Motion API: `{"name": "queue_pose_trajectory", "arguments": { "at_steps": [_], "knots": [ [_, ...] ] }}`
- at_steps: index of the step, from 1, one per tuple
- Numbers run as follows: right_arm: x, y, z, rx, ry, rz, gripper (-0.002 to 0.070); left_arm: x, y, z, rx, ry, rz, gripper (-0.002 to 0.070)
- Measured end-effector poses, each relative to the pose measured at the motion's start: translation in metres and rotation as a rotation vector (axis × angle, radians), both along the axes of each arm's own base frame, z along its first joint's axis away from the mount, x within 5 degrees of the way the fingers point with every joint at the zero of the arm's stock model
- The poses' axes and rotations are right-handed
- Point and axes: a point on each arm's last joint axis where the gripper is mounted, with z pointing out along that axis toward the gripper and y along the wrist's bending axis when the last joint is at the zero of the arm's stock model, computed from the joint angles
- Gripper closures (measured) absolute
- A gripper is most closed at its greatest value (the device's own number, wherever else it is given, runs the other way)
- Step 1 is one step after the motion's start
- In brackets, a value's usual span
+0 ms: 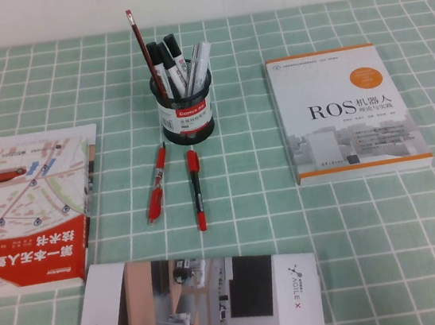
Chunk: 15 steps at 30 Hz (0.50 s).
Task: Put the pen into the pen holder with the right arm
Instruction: Pick up the pen on the table
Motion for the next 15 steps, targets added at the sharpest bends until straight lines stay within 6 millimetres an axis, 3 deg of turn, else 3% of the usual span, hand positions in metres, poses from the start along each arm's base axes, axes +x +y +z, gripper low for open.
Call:
{"name": "queue_pose_trajectory", "arguments": {
  "at_steps": [5,10,15],
  "knots": [
    [0.034,0.005,0.021,-0.099,0.215,0.092,0.0696,0.0,0.0,0.0,0.0,0.0,0.0,0.0679],
    [0.078,0.014,0.027,-0.181,0.339,0.169,0.0696,0.0,0.0,0.0,0.0,0.0,0.0,0.0679],
    [0.122,0.044,0.024,-0.251,0.414,0.255,0.0696,0.0,0.0,0.0,0.0,0.0,0.0,0.0679]
  ]
}}
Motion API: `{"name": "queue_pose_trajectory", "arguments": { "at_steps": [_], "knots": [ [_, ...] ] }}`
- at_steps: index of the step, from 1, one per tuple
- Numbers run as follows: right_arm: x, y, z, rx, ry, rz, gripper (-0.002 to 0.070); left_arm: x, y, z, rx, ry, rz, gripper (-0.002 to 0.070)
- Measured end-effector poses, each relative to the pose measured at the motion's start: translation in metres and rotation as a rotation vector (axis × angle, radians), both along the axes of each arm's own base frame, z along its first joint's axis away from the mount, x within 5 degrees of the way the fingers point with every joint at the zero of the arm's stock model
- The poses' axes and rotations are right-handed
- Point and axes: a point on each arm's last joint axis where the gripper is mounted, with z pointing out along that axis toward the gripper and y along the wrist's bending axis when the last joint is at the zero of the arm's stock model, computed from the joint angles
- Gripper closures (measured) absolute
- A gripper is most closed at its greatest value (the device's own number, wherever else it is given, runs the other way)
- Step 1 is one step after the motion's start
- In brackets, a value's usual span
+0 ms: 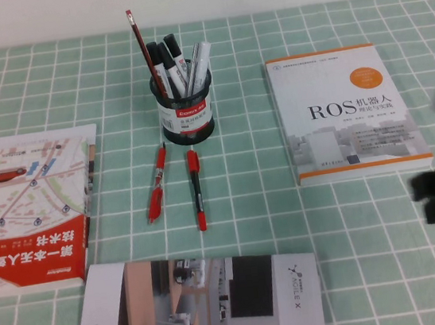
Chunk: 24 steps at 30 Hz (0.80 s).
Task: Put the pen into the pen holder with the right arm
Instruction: Pick up the pen on the table
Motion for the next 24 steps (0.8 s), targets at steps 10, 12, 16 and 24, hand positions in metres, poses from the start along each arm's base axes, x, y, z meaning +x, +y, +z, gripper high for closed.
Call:
{"name": "queue_pose_trajectory", "arguments": {
  "at_steps": [10,12,16,24],
  "knots": [
    [0.076,0.107,-0.019,-0.081,0.027,0.166,0.0696,0.0,0.0,0.0,0.0,0.0,0.0,0.0679],
    [0.09,0.13,-0.023,-0.08,0.025,0.191,0.0696,0.0,0.0,0.0,0.0,0.0,0.0,0.0679],
    [0.115,0.165,-0.034,-0.082,0.033,0.199,0.067,0.0,0.0,0.0,0.0,0.0,0.0,0.0679],
    [0.156,0.22,-0.055,-0.078,0.047,0.203,0.0461,0.0,0.0,0.0,0.0,0.0,0.0,0.0679]
  ]
}}
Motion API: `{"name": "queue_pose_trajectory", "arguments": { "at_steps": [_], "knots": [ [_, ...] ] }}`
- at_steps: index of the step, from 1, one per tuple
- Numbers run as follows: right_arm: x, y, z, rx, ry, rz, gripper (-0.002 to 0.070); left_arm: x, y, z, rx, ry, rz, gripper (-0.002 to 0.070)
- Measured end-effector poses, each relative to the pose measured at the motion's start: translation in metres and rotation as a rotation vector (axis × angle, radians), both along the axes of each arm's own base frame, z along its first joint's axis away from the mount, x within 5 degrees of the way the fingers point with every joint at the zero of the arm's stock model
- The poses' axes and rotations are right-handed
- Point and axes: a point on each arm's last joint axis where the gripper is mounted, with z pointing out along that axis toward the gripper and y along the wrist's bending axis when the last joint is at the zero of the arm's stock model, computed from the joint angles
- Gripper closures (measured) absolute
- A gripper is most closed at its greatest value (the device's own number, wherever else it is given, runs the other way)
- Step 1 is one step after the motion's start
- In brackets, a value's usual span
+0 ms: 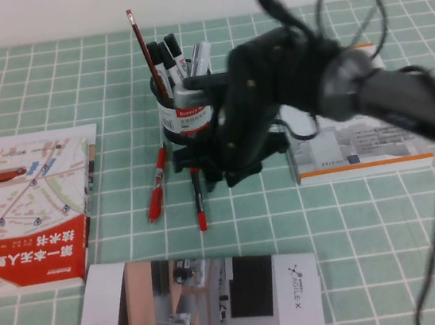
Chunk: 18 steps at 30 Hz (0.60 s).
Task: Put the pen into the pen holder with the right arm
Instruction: Pick up the pen on the table
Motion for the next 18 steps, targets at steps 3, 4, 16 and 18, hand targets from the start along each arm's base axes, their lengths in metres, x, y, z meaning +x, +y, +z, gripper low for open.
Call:
{"name": "queue_pose_trajectory", "arguments": {
  "at_steps": [3,4,16,18],
  "knots": [
    [0.01,0.014,-0.009,-0.022,0.012,-0.005,0.0427,0.0,0.0,0.0,0.0,0.0,0.0,0.0679],
    [0.012,0.019,-0.01,-0.028,0.009,0.003,0.0421,0.0,0.0,0.0,0.0,0.0,0.0,0.0679],
    [0.029,0.054,-0.032,-0.132,-0.028,0.032,0.0413,0.0,0.0,0.0,0.0,0.0,0.0,0.0679],
    [0.03,0.055,-0.032,-0.14,-0.032,0.031,0.0413,0.0,0.0,0.0,0.0,0.0,0.0,0.0679]
  ]
}}
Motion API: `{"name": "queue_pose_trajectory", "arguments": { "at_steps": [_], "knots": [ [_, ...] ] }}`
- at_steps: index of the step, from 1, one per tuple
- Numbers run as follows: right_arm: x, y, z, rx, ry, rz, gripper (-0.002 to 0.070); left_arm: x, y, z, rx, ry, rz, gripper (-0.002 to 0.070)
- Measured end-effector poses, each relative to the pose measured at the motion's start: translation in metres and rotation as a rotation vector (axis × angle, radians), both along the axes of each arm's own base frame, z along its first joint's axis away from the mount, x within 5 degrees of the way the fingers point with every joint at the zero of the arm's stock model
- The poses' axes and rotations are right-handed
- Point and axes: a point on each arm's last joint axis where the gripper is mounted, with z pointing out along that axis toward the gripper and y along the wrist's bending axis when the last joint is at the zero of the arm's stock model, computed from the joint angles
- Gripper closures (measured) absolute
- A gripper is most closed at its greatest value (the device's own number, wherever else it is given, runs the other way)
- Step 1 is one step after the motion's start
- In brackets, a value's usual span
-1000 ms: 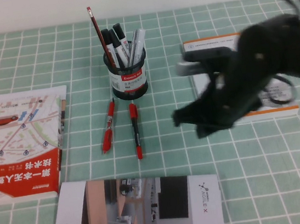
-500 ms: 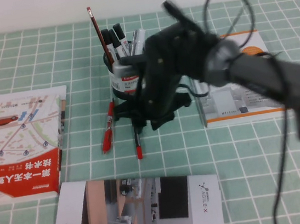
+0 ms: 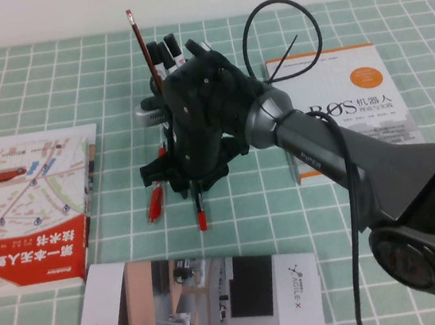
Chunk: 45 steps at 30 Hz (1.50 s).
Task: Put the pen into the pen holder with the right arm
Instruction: Pick up the pen on the table, then place the pen onto the pen holder
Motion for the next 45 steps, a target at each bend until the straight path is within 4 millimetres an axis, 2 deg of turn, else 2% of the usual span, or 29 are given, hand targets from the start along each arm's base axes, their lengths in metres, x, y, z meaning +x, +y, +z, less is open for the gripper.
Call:
{"name": "queue_pose_trajectory", "arguments": {
  "at_steps": [4,8,9,15,19,24,27,31,37,40,45],
  "knots": [
    [0.0,0.0,0.001,-0.007,-0.008,0.001,0.0441,0.0,0.0,0.0,0.0,0.0,0.0,0.0679],
    [0.001,-0.001,0.0,-0.029,-0.013,0.01,0.0603,0.0,0.0,0.0,0.0,0.0,0.0,0.0679],
    [0.001,-0.001,0.0,-0.03,-0.014,0.014,0.0615,0.0,0.0,0.0,0.0,0.0,0.0,0.0679],
    [0.0,0.0,0.001,-0.025,-0.012,0.04,0.0615,0.0,0.0,0.0,0.0,0.0,0.0,0.0679],
    [-0.007,-0.004,0.004,-0.024,0.018,0.053,0.0615,0.0,0.0,0.0,0.0,0.0,0.0,0.0679],
    [-0.025,-0.019,0.024,-0.047,0.046,0.065,0.0615,0.0,0.0,0.0,0.0,0.0,0.0,0.0679],
    [-0.038,-0.032,0.047,-0.032,0.022,0.072,0.0615,0.0,0.0,0.0,0.0,0.0,0.0,0.0679],
    [-0.05,-0.044,0.07,0.089,-0.142,0.086,0.0615,0.0,0.0,0.0,0.0,0.0,0.0,0.0679],
    [-0.057,-0.053,0.081,0.309,-0.543,0.154,0.0615,0.0,0.0,0.0,0.0,0.0,0.0,0.0679],
    [-0.053,-0.052,0.084,0.471,-0.734,0.193,0.0615,0.0,0.0,0.0,0.0,0.0,0.0,0.0679],
    [-0.037,-0.053,0.088,0.63,-0.951,0.212,0.0615,0.0,0.0,0.0,0.0,0.0,0.0,0.0679]
  ]
}}
